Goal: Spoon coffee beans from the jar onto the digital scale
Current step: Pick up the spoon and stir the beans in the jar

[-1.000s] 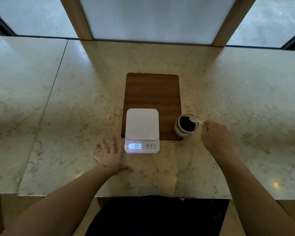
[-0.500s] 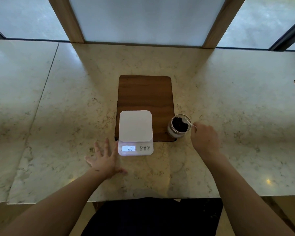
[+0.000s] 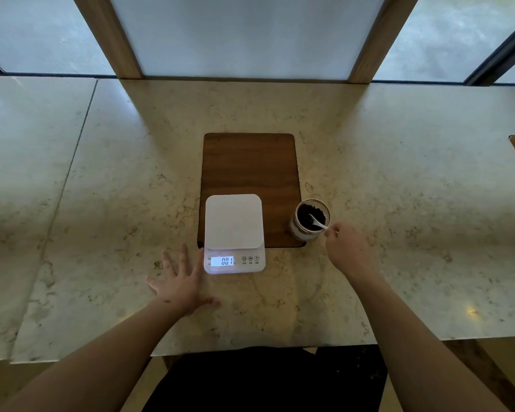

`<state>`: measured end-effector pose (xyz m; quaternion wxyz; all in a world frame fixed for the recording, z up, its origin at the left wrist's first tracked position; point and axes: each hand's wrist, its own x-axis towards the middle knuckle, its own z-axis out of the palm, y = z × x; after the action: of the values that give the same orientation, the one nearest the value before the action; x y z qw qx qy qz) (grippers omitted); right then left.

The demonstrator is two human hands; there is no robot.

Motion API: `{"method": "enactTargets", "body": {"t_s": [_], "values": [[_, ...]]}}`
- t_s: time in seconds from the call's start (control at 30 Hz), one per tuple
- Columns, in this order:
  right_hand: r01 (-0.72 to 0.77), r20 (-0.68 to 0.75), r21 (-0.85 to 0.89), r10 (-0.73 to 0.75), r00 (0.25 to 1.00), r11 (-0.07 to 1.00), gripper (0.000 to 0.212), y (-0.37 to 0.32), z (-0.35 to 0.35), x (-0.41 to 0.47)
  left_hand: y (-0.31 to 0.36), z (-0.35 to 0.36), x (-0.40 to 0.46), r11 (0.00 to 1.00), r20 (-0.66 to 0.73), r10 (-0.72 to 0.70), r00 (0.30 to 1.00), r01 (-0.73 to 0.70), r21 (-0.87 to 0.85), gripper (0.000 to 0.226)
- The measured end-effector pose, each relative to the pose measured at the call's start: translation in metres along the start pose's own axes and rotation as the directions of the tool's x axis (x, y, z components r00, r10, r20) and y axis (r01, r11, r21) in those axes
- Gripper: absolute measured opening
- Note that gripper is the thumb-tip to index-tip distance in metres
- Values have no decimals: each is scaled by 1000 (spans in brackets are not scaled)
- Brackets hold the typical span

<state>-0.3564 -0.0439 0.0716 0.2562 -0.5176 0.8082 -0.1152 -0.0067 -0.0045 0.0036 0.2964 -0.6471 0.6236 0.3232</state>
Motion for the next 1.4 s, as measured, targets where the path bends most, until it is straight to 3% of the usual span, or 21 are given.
{"method": "enactTargets", "body": {"t_s": [0.27,0.57,0.9,1.17,1.4], "values": [[-142,105,219,121,987,965,31,-5,4,8,-2,4,6,1000,-23,-2,1000,1,-18,141],[-342,230,464,261,938,817,26,-8,3,8,1,0,0,1000,-13,-2,1000,2,15,140],[-375,244,530,286,926,761,30,-9,4,4,1,-1,-1,1000,-31,3,1000,-3,7,137],[-433,317,630,295,901,645,32,2,12,10,-1,1,3,1000,-16,-17,1000,17,6,136],[-422,320,630,278,906,652,31,6,15,13,0,1,3,1000,-4,-18,1000,18,13,138]]}}
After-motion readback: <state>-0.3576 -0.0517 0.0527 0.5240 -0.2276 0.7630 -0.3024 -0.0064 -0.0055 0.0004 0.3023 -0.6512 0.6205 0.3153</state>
